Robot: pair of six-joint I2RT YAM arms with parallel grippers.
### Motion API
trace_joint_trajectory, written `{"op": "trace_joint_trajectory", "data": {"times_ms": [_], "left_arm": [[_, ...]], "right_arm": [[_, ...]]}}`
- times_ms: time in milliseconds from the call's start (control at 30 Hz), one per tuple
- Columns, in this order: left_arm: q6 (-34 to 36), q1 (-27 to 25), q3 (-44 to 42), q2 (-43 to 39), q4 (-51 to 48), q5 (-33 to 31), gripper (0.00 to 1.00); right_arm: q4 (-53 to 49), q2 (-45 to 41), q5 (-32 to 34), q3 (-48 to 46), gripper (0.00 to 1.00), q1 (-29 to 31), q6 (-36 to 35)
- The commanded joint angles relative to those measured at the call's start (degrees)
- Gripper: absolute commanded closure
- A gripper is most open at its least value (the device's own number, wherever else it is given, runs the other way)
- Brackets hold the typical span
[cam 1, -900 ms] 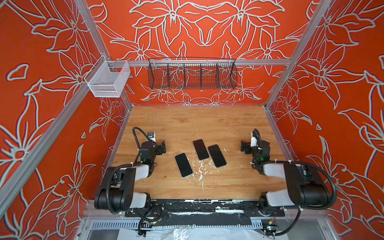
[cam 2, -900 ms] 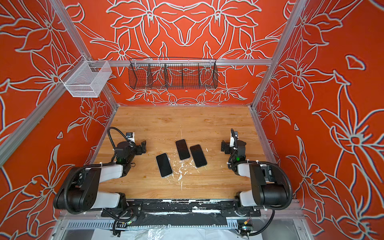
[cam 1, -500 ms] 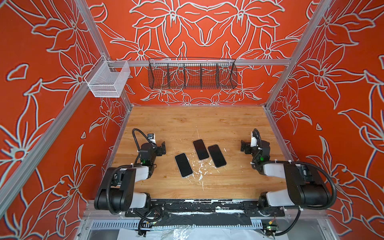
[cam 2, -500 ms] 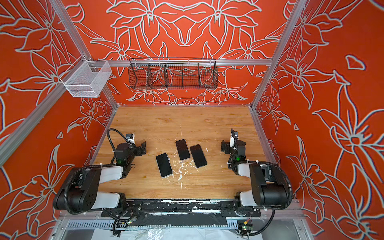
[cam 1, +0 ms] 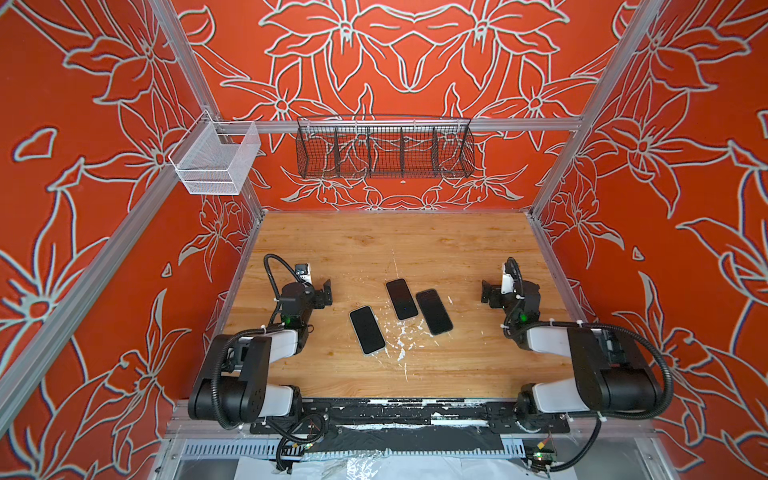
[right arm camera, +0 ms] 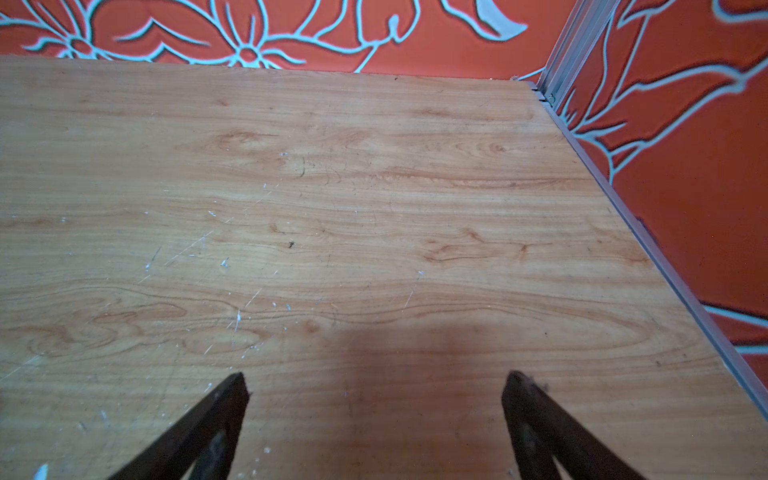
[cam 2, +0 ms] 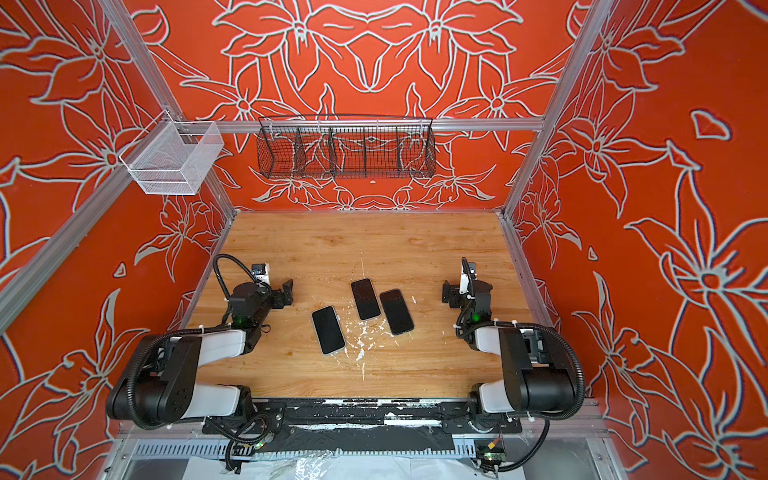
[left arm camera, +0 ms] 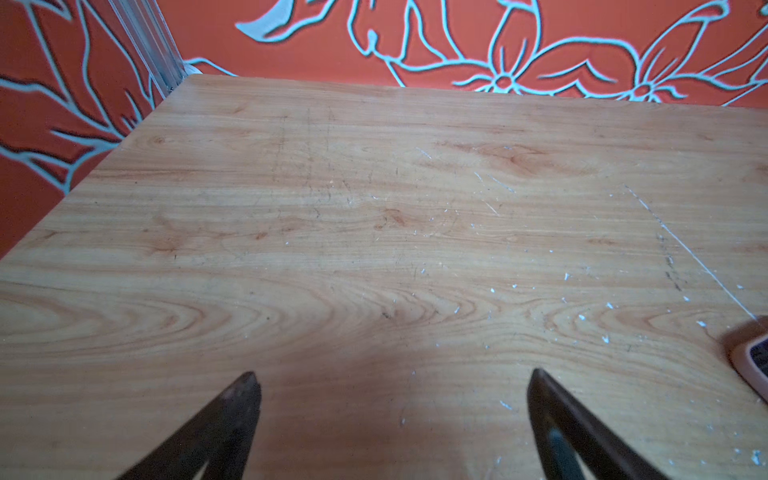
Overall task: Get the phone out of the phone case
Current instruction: 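Raise both arms from rest and move them toward the phones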
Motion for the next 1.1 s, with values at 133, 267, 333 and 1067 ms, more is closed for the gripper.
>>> {"op": "trace_joint_trajectory", "data": {"times_ms": [133,267,333,1067], "left_arm": [[-0.8,0.4,0.7,0.8,-1.4,-2.6,0.03],[-0.9,0.4,1.0,0.8,-1.8,-2.4,0.03],[-0.9,0.6,0.9,0.8,-1.8,-2.2,0.03],[-31.7,-0.9,46.5,-11.3,-69.3,10.4,0.03]], "right_arm": [[0.9,-0.4,0.8,0.6,0.02,0.4,0.1],[0.9,-0.4,0.8,0.7,0.02,0.4,0.1],[1.1,-0.3,0.8,0.6,0.02,0.4,0.0],[-60.0,-23.2,-8.4,32.0,0.02,0.7,17.9]]}}
